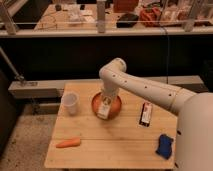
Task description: Place the bottle in the ceramic bowl
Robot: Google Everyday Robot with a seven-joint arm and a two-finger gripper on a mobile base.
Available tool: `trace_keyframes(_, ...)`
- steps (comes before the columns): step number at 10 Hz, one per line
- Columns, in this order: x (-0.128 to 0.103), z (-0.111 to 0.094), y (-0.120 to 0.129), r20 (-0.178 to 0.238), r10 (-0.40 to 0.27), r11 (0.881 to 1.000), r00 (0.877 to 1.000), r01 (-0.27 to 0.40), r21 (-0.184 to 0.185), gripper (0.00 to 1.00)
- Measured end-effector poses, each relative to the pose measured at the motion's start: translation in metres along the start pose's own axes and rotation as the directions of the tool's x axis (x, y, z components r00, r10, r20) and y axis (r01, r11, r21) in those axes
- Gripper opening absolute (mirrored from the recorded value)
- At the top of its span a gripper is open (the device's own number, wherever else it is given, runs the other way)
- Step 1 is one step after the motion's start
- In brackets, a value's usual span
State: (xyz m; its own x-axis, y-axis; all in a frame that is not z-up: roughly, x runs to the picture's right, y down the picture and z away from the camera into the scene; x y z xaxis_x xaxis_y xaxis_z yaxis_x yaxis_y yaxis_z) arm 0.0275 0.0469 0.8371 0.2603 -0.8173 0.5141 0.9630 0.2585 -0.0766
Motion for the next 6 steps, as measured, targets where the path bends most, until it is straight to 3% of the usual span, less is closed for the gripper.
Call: trace_keyframes(6, 0.0036, -0.0044, -0.0004, 0.008, -0.018, 1.0, 1.0, 0.018, 0.011, 0.28)
